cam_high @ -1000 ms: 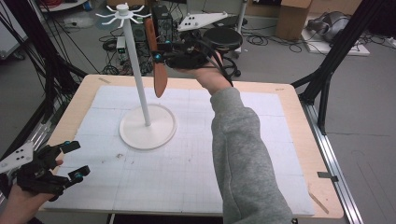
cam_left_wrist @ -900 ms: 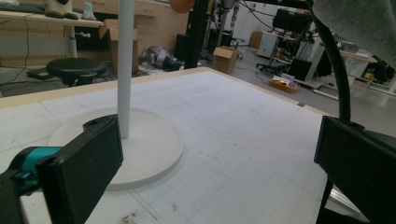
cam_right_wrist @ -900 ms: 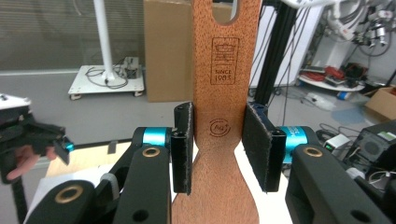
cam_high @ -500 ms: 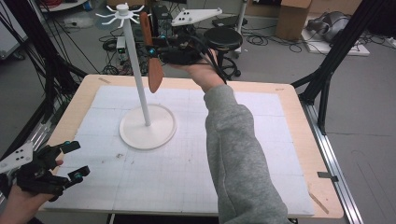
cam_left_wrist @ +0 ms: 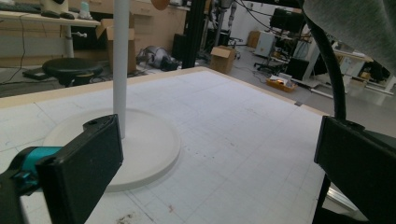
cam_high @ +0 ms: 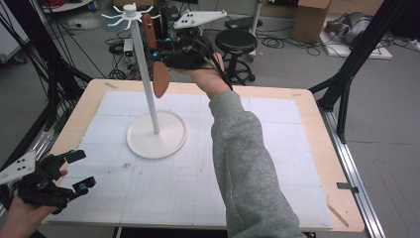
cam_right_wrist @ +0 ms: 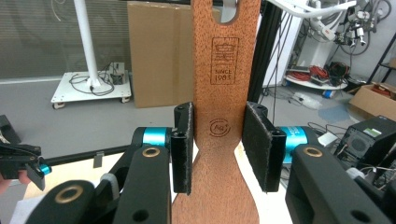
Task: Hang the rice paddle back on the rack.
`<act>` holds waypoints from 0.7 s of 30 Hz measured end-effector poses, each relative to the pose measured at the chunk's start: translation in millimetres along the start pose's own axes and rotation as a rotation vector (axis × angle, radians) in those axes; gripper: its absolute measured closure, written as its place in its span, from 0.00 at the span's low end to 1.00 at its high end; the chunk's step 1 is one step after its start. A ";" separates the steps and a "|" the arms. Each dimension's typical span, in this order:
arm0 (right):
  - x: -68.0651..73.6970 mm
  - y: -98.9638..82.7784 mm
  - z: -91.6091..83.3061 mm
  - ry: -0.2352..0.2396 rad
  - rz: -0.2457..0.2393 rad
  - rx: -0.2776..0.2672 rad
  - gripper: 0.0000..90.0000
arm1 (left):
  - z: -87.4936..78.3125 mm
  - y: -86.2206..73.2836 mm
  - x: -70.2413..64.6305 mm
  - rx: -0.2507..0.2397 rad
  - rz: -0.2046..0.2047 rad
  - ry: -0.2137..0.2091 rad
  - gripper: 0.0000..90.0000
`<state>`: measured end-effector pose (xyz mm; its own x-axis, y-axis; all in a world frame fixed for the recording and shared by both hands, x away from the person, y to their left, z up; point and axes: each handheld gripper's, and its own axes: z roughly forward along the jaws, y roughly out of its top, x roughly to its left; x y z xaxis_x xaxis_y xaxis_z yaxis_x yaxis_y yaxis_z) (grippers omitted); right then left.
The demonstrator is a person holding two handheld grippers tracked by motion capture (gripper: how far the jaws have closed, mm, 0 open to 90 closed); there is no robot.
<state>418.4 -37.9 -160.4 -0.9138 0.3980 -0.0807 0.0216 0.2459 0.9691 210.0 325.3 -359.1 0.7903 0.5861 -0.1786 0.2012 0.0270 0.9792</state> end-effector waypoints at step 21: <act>-0.2 -5.2 6.4 -0.012 0.005 0.030 0.71 | 0.8 -3.6 2.8 0.008 -0.011 0.007 0.02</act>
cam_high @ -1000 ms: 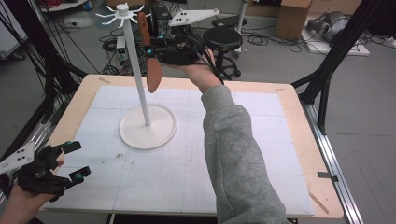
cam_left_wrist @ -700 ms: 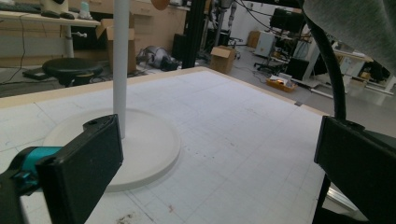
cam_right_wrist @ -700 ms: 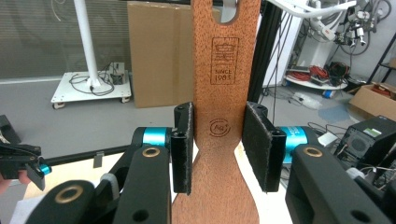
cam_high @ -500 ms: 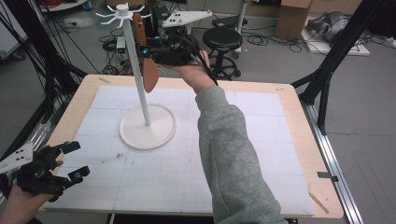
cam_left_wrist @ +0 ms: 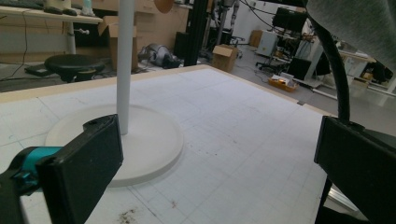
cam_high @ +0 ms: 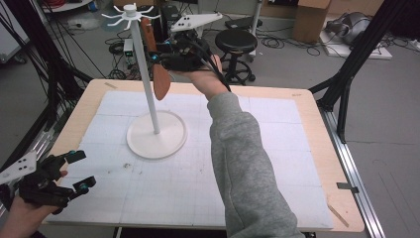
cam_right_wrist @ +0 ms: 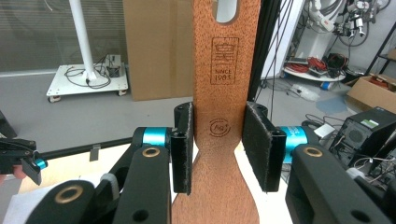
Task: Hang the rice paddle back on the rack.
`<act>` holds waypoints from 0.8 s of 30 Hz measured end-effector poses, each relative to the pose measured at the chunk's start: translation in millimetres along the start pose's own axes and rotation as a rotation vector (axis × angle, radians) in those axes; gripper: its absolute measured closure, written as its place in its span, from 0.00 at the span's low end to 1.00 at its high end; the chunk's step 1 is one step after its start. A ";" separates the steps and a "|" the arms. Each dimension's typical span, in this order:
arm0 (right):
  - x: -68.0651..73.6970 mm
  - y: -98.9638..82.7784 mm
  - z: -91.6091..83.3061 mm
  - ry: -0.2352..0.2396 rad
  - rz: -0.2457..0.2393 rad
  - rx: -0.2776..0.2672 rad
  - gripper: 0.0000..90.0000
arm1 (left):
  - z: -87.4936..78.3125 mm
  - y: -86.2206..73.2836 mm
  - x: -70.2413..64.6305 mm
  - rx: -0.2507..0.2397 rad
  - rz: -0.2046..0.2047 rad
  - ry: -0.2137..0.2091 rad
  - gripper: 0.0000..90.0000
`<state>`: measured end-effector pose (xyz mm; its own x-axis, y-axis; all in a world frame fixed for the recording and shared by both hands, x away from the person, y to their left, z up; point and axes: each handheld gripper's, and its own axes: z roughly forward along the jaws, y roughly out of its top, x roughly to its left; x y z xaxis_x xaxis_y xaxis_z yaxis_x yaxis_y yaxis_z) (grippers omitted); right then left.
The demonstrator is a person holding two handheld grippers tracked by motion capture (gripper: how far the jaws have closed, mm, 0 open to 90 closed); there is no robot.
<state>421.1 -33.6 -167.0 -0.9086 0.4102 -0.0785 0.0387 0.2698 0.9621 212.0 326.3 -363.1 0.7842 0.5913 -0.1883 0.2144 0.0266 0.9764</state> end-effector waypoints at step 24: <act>2.6 -24.6 -15.8 0.050 0.036 -0.023 0.24 | 15.5 -0.5 7.0 -0.002 -0.003 -0.020 0.02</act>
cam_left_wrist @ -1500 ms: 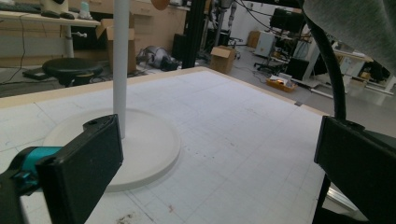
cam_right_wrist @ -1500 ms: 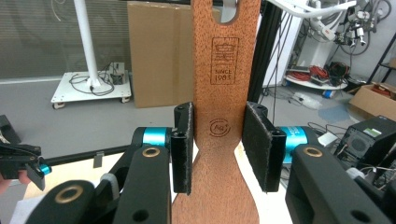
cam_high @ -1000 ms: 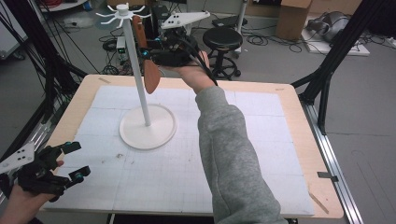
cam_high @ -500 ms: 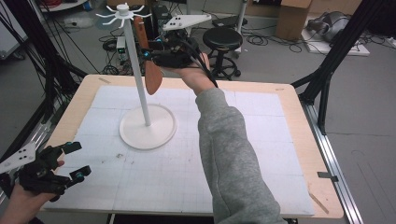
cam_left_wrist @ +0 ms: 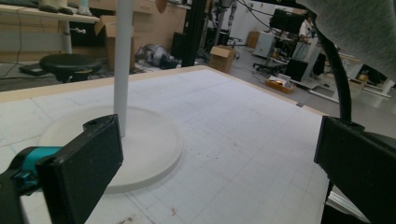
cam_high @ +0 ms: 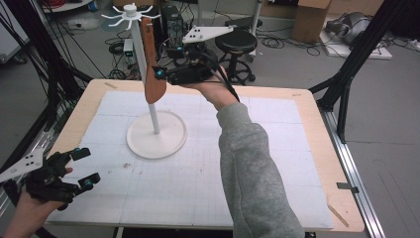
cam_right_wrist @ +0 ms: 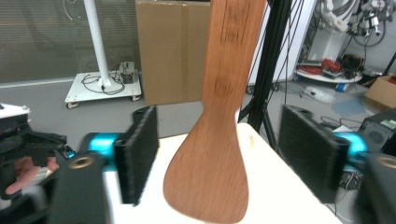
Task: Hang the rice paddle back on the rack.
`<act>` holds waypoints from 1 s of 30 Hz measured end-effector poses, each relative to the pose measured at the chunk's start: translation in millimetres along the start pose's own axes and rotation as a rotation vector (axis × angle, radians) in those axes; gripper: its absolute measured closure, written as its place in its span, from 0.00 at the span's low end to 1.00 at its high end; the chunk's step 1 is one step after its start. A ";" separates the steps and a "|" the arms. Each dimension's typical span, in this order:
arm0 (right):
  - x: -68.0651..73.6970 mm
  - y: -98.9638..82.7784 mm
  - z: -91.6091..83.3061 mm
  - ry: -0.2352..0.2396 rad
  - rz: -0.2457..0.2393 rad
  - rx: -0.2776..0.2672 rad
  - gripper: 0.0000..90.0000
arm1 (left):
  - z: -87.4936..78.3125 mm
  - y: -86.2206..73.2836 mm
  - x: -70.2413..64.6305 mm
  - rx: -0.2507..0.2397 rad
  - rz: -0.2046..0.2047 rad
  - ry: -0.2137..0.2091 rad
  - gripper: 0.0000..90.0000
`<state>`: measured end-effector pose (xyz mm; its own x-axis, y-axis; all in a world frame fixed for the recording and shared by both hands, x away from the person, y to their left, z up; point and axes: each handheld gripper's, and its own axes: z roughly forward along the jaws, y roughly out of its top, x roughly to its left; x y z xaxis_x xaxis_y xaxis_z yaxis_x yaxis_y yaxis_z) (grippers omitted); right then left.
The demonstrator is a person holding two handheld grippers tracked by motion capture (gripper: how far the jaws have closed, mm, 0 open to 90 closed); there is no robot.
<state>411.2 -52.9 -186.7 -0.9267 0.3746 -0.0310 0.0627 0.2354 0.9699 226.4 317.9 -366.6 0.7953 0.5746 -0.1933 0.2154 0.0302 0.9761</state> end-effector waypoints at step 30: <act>6.6 -79.6 -67.7 -0.096 0.063 0.050 0.00 | 28.9 5.2 9.3 0.011 0.007 -0.015 0.02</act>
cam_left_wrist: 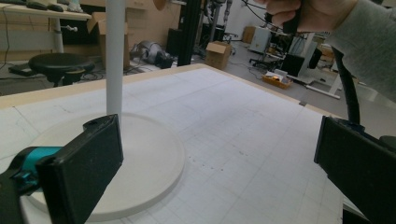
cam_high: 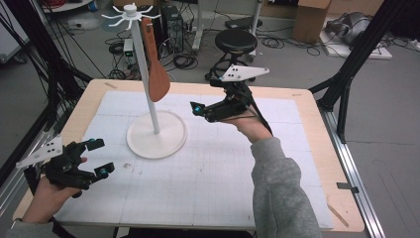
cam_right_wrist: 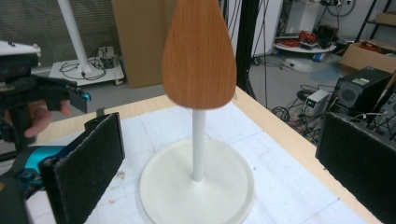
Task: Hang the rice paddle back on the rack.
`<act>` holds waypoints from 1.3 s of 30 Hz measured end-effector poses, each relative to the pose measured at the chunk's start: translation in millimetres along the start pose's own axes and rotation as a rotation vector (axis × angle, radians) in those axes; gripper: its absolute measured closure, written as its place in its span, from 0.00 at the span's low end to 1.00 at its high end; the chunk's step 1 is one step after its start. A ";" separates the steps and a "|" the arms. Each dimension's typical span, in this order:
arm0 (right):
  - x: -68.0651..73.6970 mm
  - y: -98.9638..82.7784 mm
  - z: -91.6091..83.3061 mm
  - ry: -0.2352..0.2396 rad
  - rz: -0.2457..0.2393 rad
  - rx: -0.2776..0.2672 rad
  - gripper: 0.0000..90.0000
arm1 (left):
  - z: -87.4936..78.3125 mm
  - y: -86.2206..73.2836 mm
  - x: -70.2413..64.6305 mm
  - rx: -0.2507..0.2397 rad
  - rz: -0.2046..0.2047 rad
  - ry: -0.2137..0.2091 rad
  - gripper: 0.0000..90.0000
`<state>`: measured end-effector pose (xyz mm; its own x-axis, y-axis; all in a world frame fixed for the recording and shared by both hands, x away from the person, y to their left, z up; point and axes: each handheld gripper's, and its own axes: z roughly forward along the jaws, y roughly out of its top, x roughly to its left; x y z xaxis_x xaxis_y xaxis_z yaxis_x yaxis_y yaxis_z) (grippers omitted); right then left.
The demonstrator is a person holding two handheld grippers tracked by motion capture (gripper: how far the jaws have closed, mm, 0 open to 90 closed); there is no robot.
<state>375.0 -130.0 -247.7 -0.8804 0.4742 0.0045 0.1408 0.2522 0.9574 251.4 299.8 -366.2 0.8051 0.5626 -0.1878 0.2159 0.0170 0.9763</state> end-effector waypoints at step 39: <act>5.0 -125.6 -95.1 -0.062 0.074 -0.051 0.00 | -6.3 3.5 -3.5 -0.005 0.021 -0.001 0.02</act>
<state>309.9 -239.4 -340.4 -0.8386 0.5415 0.0590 0.1796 0.1726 0.9685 245.8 303.1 -361.3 0.8101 0.5618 -0.1674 0.1962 0.0092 0.9805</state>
